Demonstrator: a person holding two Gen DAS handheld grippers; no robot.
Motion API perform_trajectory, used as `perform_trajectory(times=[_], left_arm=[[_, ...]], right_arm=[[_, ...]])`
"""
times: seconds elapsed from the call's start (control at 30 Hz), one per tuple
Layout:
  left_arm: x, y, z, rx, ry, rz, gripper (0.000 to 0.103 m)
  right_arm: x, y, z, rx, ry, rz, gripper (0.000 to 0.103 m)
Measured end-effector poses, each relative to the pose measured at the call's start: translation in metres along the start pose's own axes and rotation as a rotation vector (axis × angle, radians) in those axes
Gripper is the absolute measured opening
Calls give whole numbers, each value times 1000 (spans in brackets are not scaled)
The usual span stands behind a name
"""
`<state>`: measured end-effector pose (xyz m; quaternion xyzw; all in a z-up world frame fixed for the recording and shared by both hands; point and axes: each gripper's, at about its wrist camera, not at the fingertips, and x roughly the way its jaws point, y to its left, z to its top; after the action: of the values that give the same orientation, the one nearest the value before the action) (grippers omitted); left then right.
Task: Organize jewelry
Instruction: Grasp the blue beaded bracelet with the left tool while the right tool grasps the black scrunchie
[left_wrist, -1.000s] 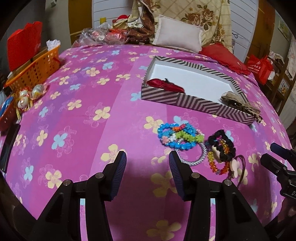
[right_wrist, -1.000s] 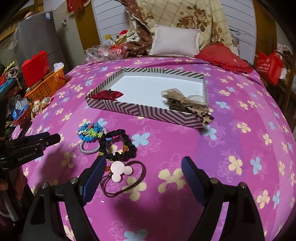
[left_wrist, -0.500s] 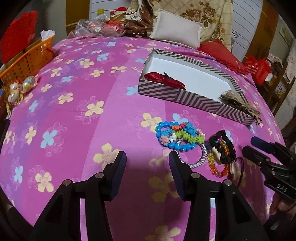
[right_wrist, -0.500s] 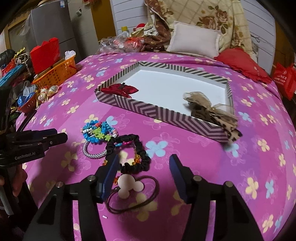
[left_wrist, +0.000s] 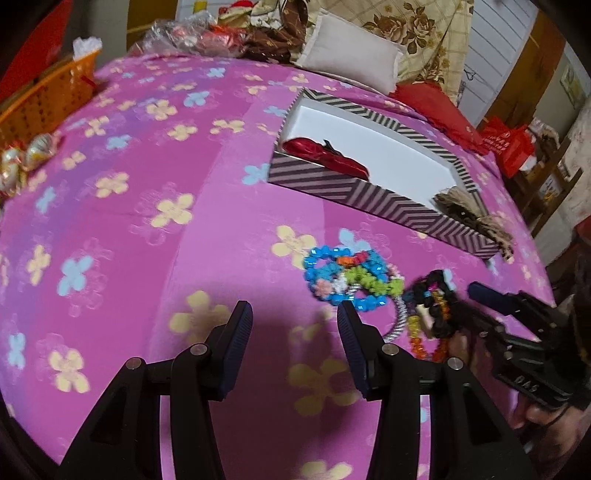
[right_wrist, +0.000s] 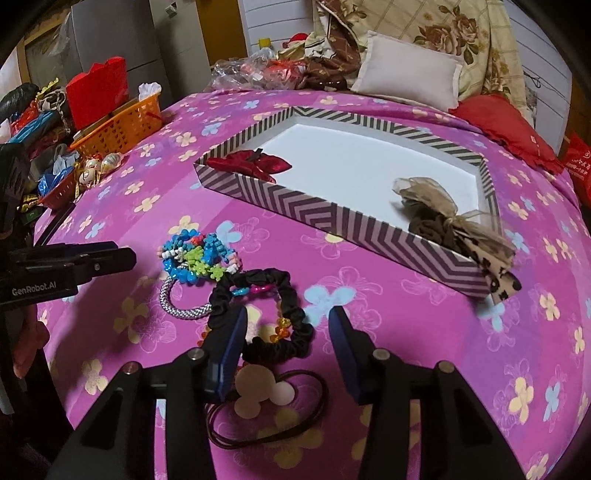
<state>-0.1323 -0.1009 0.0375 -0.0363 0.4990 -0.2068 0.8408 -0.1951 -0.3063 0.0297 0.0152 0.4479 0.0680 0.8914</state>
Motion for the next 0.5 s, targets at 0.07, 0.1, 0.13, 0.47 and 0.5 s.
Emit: perform_trajectory(times=[0.07, 0.1, 0.13, 0.47, 0.5], left_arm=[[3, 0, 3, -18, 7, -26, 22], [3, 0, 3, -23, 8, -32, 22], [4, 0, 4, -29, 10, -39, 22], [19, -2, 13, -38, 41, -64, 22], [20, -3, 14, -39, 45, -66, 22]], right_arm=[[1, 0, 1, -3, 2, 2, 48], [1, 0, 1, -4, 2, 2, 48], [1, 0, 1, -3, 2, 2, 48], [2, -1, 3, 3, -1, 6, 48], [2, -2, 3, 5, -1, 7, 48]])
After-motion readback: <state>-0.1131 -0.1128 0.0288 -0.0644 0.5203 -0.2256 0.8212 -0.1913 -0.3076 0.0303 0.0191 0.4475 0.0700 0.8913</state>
